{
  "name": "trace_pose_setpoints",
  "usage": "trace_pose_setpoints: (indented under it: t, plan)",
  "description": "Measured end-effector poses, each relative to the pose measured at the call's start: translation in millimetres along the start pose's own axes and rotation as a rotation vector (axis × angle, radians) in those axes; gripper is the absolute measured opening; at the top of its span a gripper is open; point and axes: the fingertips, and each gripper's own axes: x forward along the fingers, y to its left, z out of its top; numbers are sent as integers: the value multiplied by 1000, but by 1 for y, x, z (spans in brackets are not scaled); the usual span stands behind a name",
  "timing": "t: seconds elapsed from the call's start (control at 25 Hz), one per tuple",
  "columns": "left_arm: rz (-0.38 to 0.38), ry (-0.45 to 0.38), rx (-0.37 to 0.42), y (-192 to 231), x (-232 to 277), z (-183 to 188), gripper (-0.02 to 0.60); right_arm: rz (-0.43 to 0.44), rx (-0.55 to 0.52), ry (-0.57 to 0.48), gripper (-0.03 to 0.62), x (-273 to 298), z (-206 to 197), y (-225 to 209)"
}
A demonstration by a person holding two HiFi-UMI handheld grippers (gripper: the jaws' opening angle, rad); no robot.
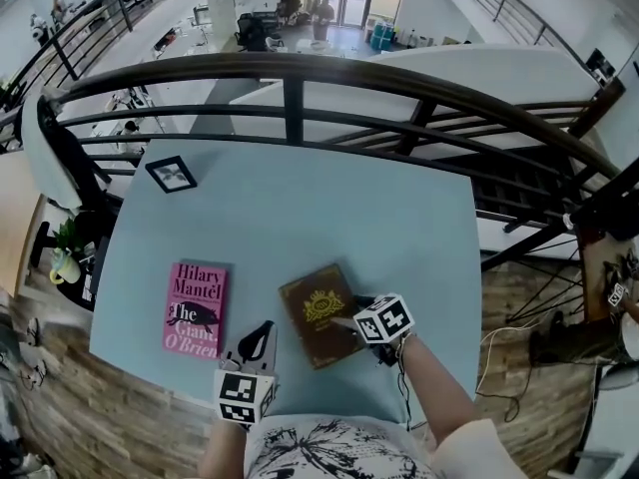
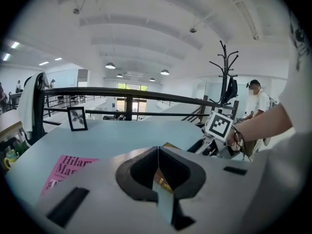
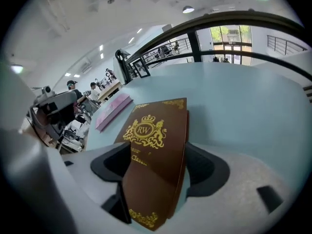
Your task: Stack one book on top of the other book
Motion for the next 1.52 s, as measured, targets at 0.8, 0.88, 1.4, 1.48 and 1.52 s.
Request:
trace_pose_setpoints:
  t: [0.8, 0.88, 1.4, 1.48, 1.52]
  plan:
    - [-82, 261, -79, -27, 40, -56, 12, -65, 249, -70, 293, 5, -23, 0]
    - [-98, 310, -171, -28, 46, -71, 16, -71, 252, -83, 293, 4, -24, 0]
    - [-130, 470, -606, -52, 79, -137, 235, -45, 251, -110, 304, 5, -24, 1]
    - [-134, 458, -621, -54, 81, -137, 235, -42, 252, -119, 304, 4, -25, 2]
    - [-136, 449, -622, -54, 81, -137, 235, -46, 251, -124, 304, 4, -25, 2]
